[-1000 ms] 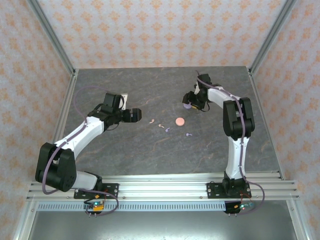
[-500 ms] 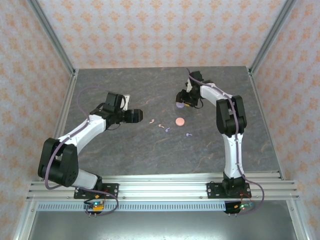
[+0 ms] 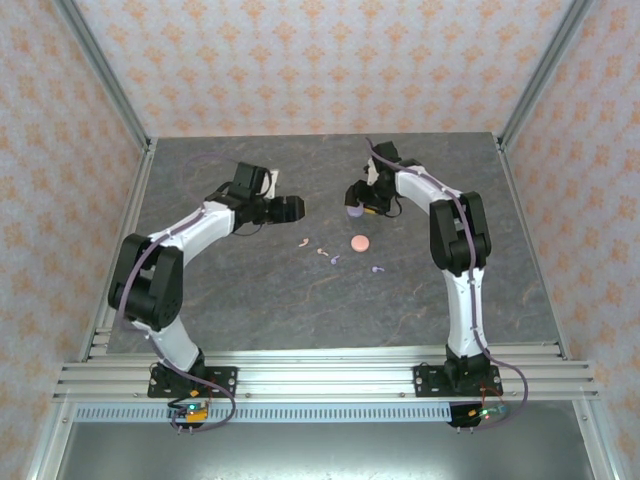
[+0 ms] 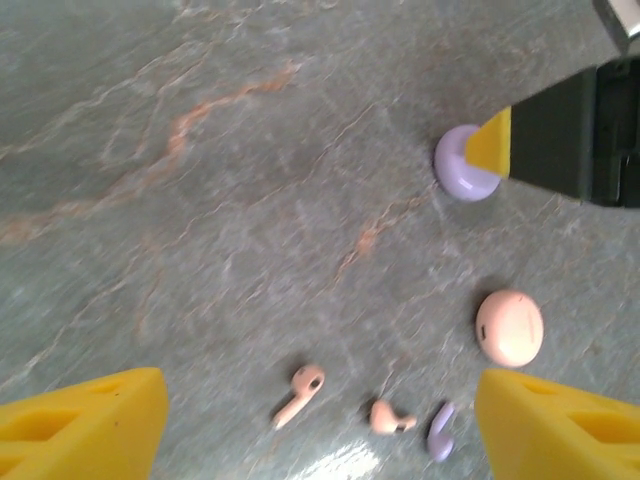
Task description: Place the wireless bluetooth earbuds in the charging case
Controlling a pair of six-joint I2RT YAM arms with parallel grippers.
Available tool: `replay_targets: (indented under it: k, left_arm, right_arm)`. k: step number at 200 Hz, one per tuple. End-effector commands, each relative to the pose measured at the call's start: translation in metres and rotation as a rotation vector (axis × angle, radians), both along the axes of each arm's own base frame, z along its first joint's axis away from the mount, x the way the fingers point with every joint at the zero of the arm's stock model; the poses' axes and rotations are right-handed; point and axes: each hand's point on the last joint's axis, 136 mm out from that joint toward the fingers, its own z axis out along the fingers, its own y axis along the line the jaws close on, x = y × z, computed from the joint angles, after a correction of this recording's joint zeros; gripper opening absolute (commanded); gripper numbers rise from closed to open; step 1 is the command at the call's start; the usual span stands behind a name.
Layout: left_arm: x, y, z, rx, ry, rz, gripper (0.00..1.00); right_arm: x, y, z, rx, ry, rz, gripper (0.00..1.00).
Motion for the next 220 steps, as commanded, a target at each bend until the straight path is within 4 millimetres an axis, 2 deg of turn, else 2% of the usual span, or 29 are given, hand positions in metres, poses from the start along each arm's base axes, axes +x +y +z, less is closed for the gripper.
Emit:
replay_targets:
  k: [1, 29, 35, 37, 44, 86, 115, 138, 170, 220]
  left_arm:
    - [0.019, -0.022, 0.014, -0.067, -0.021, -0.009, 0.79]
    - [0.036, -0.045, 0.011, -0.099, -0.007, -0.045, 0.75]
    - [0.039, -0.049, 0.016, -0.109, -0.015, -0.051, 0.74]
    - [0.04, -0.051, 0.006, -0.105, 0.006, -0.052, 0.74]
    - [0.043, -0.057, 0.0, -0.116, 0.019, -0.061, 0.73]
    - [0.066, -0.082, -0.01, -0.202, 0.047, -0.07, 0.64]
    - [0.078, -0.096, -0.022, -0.228, 0.08, -0.075, 0.57]
    - [0.081, -0.107, -0.032, -0.249, 0.117, -0.077, 0.52]
    - [0.08, -0.123, -0.041, -0.266, 0.144, -0.106, 0.5]
    - [0.08, -0.131, -0.056, -0.26, 0.18, -0.11, 0.47]
  right_arm:
    - [0.004, -0.012, 0.032, 0.02, -0.065, -0.043, 0.61]
    - [0.002, -0.019, 0.035, 0.093, -0.057, -0.073, 0.58]
    - [0.002, -0.019, 0.035, 0.109, -0.057, -0.078, 0.57]
    - [0.002, -0.02, 0.034, 0.112, -0.057, -0.08, 0.57]
    - [0.001, -0.021, 0.035, 0.127, -0.059, -0.09, 0.55]
    - [0.001, -0.022, 0.032, 0.185, -0.046, -0.118, 0.4]
    - [0.001, -0.021, 0.031, 0.213, -0.04, -0.128, 0.36]
    - [0.0, -0.019, 0.027, 0.223, -0.028, -0.124, 0.34]
    - [0.0, -0.02, 0.022, 0.22, -0.017, -0.13, 0.31]
    - [0.0, -0.02, 0.016, 0.225, -0.002, -0.128, 0.28]
